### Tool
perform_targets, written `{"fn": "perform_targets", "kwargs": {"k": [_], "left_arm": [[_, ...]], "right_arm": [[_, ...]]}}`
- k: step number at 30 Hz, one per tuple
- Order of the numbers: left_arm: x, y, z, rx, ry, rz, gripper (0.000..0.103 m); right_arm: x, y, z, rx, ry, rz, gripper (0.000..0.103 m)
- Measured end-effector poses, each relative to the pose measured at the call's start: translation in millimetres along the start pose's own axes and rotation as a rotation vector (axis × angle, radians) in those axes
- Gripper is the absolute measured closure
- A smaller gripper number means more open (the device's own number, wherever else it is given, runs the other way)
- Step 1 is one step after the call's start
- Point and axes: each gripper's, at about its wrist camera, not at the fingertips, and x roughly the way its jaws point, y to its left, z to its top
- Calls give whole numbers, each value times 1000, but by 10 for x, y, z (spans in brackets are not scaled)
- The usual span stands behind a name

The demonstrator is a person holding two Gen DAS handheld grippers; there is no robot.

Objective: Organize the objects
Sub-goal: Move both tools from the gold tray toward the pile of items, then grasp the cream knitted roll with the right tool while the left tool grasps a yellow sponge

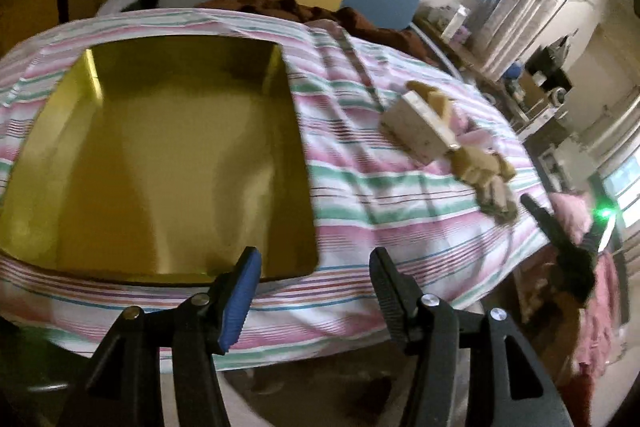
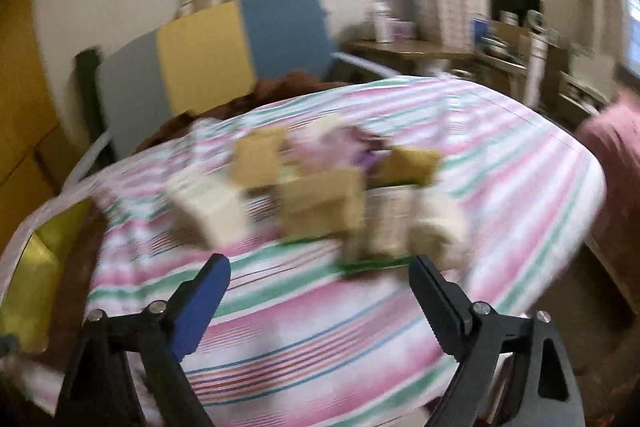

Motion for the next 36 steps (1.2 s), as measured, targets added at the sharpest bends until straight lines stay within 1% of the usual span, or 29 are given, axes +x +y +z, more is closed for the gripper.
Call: {"fn": "perform_targets", "kwargs": {"k": [1, 3, 5, 8, 9, 11, 12, 13, 14, 16, 19, 22, 23, 25, 28, 29, 30, 32, 36], "left_arm": [[19, -55, 12, -8, -2, -21, 45], [80, -155, 46, 0, -3, -42, 39], [132, -301, 69, 32, -10, -53, 35], [237, -494, 96, 69, 1, -57, 34], [262, -537, 100, 76, 5, -64, 34], [354, -647, 127, 84, 18, -80, 34], [395, -707, 140, 89, 23, -89, 33], [437, -768, 149, 99, 27, -97, 32], [490, -835, 161, 113, 30, -103, 28], [566, -947, 178, 139, 28, -112, 24], [693, -1171, 226, 195, 29, -124, 24], [832, -1359, 275, 233, 35, -133, 22], [869, -1412, 288, 241, 37, -136, 19], [953, -1548, 323, 269, 35, -156, 18], [1059, -1722, 360, 285, 19, -199, 18], [1111, -1807, 379, 301, 13, -207, 15], [1170, -1901, 400, 323, 6, -204, 7], [1260, -2054, 447, 352, -2, -206, 0], [1482, -2338, 610, 358, -7, -230, 0]], "right_arm": [[19, -108, 26, 13, -3, -19, 17], [98, -359, 88, 54, 6, -40, 22], [191, -525, 136, 86, 32, -42, 23], [336, -740, 217, 110, 58, -39, 23], [404, -809, 247, 121, 74, -32, 23], [484, -901, 264, 160, 97, 10, 23], [538, -941, 269, 177, 113, 38, 25], [594, -967, 265, 188, 128, 55, 30], [602, -953, 240, 190, 138, 55, 32], [679, -967, 197, 207, 156, 82, 40], [793, -940, 136, 219, 179, 105, 44], [847, -937, 103, 213, 164, 123, 46], [850, -927, 101, 197, 156, 119, 47], [825, -910, 86, 165, 137, 106, 48], [781, -974, 57, 164, 84, 31, 48], [779, -1011, 50, 180, 70, 20, 48], [774, -1041, 34, 190, 58, 15, 48], [771, -1035, 4, 179, 41, 13, 48], [764, -934, -94, 121, 24, -7, 48]]}}
